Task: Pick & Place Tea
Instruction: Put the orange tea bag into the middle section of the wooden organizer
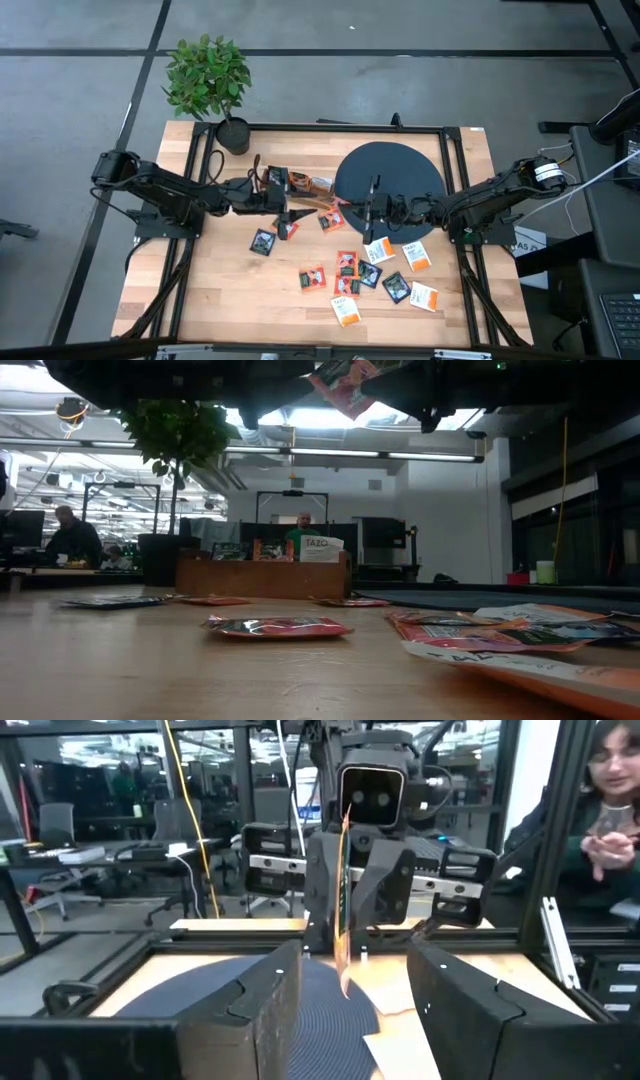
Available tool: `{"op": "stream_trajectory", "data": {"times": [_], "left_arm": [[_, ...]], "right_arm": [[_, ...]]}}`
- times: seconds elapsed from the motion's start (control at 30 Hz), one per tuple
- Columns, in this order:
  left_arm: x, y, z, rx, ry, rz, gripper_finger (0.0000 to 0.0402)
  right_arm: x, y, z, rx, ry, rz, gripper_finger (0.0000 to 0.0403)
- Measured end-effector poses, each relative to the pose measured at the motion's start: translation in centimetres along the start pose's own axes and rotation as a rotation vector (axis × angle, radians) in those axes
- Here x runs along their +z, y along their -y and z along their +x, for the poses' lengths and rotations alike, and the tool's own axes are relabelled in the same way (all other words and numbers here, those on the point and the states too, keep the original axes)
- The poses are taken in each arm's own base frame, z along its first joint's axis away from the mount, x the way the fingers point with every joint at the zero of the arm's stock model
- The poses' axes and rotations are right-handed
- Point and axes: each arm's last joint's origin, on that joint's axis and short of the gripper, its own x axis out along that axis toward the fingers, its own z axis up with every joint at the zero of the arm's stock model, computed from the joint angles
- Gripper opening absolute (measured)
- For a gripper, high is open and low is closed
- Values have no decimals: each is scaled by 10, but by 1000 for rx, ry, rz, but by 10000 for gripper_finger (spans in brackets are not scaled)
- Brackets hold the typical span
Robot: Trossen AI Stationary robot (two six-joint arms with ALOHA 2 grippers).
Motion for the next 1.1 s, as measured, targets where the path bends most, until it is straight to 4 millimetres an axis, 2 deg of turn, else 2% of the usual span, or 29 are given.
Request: {"op": "stream_trajectory", "data": {"times": [0.7, 1.1], "left_arm": [[9, -2, 19, 15, -55, 23, 178], [11, -3, 20, 16, -45, 48, 101]], "right_arm": [[1, 0, 0, -1, 7, 0, 16], [1, 0, 0, -1, 6, -23, 16]]}}
